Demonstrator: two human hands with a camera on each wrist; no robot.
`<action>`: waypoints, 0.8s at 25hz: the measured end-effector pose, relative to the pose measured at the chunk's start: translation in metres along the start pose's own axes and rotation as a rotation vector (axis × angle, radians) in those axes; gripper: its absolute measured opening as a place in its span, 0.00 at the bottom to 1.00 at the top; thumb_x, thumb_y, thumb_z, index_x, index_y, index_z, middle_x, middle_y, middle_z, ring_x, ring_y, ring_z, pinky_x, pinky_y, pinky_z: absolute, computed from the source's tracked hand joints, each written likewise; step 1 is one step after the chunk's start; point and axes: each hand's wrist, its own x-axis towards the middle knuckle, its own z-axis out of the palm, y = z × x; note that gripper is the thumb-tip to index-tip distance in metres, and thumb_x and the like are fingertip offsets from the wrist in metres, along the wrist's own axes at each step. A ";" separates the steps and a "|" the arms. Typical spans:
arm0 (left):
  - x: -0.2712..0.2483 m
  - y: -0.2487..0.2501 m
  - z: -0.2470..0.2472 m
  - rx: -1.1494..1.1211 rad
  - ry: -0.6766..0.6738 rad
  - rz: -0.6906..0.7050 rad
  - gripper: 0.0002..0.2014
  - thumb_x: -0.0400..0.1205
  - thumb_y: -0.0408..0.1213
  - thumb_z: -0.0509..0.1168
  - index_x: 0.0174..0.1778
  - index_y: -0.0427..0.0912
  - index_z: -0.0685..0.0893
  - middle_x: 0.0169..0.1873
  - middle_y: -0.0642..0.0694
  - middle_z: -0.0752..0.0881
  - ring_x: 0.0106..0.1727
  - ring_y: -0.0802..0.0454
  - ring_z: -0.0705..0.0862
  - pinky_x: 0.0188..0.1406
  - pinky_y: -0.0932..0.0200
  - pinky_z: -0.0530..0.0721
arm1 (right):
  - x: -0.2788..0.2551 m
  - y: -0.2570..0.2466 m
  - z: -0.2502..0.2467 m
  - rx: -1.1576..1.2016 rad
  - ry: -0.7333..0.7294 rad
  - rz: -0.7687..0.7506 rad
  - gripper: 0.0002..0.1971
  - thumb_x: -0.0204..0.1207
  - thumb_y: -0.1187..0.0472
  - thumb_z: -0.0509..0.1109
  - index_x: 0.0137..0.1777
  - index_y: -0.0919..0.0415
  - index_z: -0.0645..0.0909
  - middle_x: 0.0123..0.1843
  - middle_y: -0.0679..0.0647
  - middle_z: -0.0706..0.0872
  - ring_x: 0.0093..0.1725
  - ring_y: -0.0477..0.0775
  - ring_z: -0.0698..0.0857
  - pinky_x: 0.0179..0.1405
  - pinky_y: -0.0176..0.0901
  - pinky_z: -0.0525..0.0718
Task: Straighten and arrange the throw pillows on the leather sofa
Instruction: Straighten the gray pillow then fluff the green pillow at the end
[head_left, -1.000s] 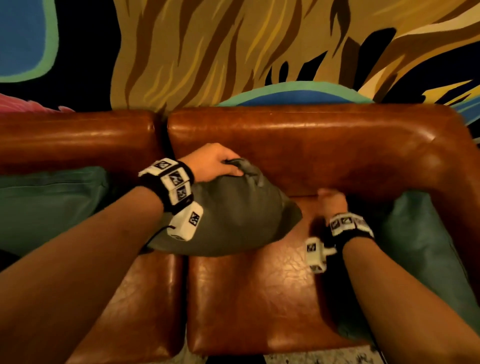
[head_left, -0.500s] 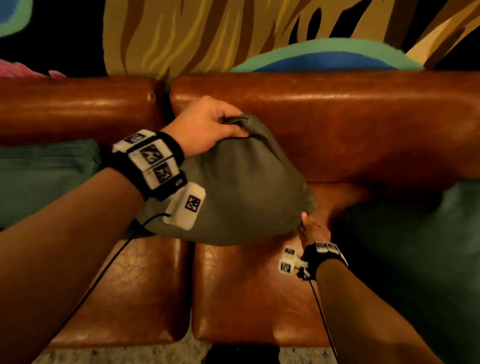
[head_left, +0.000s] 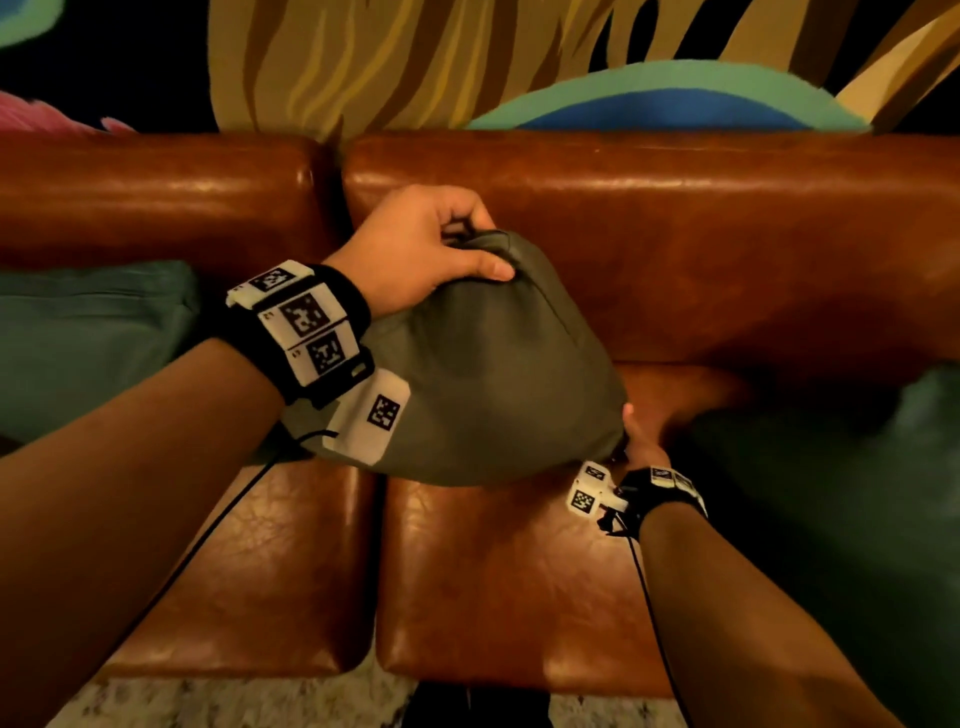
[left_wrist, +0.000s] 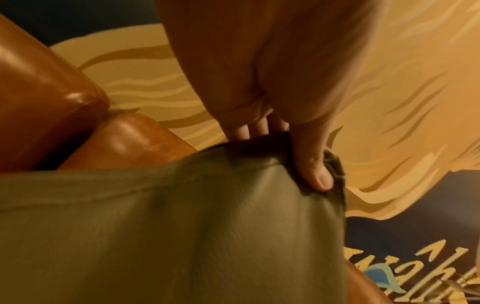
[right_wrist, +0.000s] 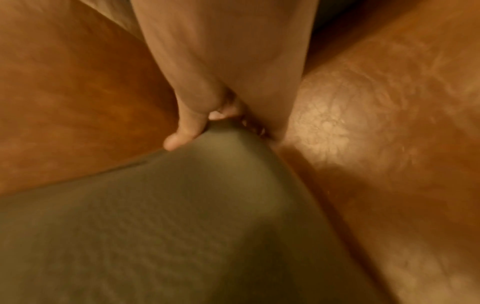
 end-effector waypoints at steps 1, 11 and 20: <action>0.004 0.001 0.005 0.029 -0.036 0.005 0.09 0.72 0.38 0.79 0.44 0.47 0.87 0.48 0.45 0.92 0.53 0.51 0.90 0.63 0.46 0.86 | -0.003 -0.005 -0.003 -0.013 0.021 -0.032 0.26 0.78 0.42 0.69 0.66 0.61 0.80 0.64 0.61 0.85 0.63 0.67 0.85 0.57 0.59 0.86; 0.042 0.016 0.092 0.649 -0.376 -0.022 0.25 0.86 0.51 0.61 0.79 0.49 0.72 0.77 0.46 0.77 0.77 0.46 0.75 0.76 0.51 0.70 | -0.054 -0.074 0.026 -0.232 0.128 -0.878 0.38 0.77 0.30 0.58 0.77 0.59 0.74 0.75 0.57 0.80 0.76 0.57 0.77 0.78 0.53 0.72; -0.061 -0.104 -0.017 0.071 0.031 -0.874 0.33 0.69 0.57 0.78 0.57 0.31 0.83 0.51 0.34 0.88 0.50 0.37 0.88 0.47 0.46 0.88 | -0.080 -0.105 -0.009 0.058 0.062 -0.831 0.03 0.77 0.62 0.73 0.48 0.58 0.88 0.41 0.52 0.91 0.39 0.48 0.89 0.47 0.45 0.87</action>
